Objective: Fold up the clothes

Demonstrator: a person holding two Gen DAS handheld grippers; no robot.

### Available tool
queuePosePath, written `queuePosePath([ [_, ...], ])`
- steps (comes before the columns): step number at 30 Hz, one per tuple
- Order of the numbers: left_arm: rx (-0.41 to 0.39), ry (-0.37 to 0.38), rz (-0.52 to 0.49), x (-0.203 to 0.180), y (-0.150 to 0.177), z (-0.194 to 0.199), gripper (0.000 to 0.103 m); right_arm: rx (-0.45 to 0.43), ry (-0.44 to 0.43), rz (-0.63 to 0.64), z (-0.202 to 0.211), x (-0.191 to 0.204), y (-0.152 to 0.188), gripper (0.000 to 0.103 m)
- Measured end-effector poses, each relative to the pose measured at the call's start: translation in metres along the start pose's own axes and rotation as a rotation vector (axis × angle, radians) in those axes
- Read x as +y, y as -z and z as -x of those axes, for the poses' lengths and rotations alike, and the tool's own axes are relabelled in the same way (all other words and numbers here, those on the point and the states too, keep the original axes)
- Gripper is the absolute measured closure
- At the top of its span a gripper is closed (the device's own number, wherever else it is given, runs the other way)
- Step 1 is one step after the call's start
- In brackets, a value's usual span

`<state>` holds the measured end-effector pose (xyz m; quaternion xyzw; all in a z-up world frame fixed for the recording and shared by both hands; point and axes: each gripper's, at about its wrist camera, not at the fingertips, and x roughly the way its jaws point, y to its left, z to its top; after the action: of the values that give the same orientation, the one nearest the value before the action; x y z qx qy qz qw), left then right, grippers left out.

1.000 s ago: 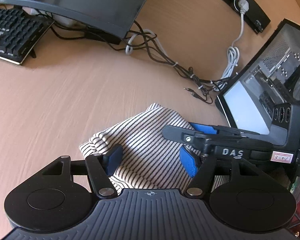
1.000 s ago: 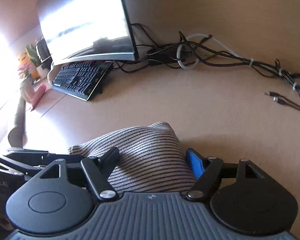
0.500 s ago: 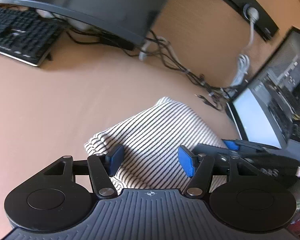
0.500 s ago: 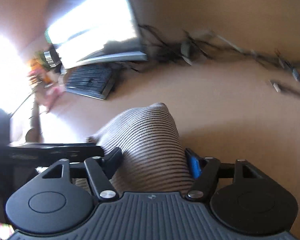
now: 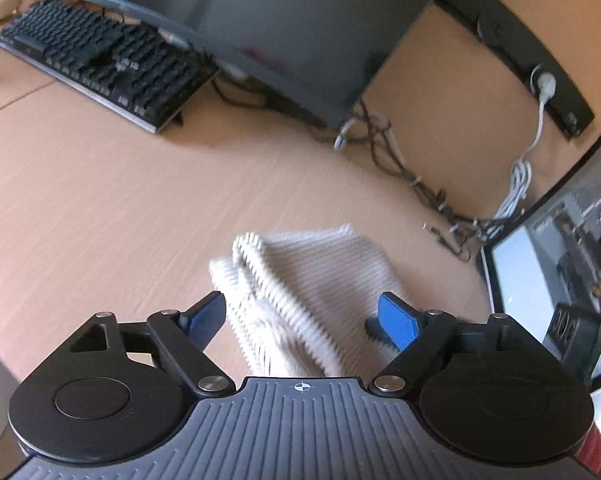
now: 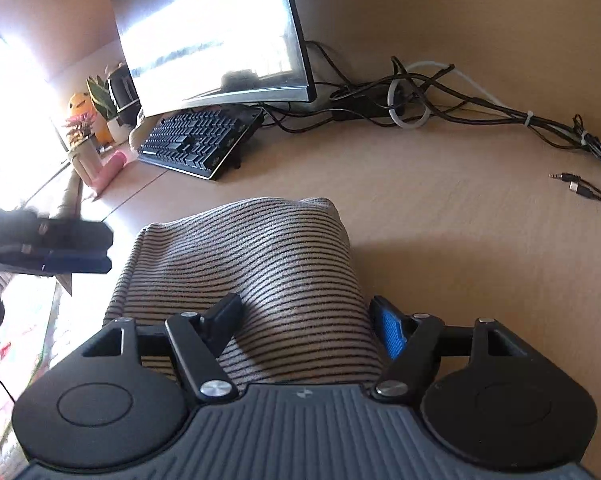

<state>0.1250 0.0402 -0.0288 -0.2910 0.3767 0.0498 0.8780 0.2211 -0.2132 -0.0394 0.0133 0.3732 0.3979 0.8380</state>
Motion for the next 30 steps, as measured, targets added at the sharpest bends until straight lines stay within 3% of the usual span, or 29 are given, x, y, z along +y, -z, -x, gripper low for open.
queuePosePath([
  [4,0.055,-0.007,0.034,0.004,0.011,-0.009,0.016,-0.005,-0.001,-0.003,0.000,0.002,0.000,0.028],
  [7,0.085,0.028,0.032,0.002,0.015,-0.016,0.028,-0.001,-0.003,-0.009,0.000,0.000,0.001,0.021],
  [9,0.105,0.055,0.026,0.000,0.018,-0.020,0.041,0.005,-0.007,-0.021,0.000,-0.002,0.002,0.019],
  [13,0.118,0.075,0.018,-0.001,0.020,-0.023,0.044,0.031,-0.036,-0.064,-0.002,-0.007,0.004,0.017],
  [18,0.120,0.090,0.030,0.002,0.022,-0.024,0.045,-0.042,-0.052,0.012,0.012,0.007,-0.002,0.033],
  [20,0.121,0.096,0.035,0.003,0.023,-0.024,0.045,-0.065,-0.054,0.044,0.016,0.012,-0.004,0.033],
  [25,0.077,0.060,0.049,0.008,0.015,-0.013,0.043,-0.018,0.001,0.056,0.002,0.009,0.000,0.032],
  [30,0.025,0.070,0.097,0.018,-0.001,0.001,0.019,-0.011,0.006,0.059,0.000,0.010,0.001,0.028],
])
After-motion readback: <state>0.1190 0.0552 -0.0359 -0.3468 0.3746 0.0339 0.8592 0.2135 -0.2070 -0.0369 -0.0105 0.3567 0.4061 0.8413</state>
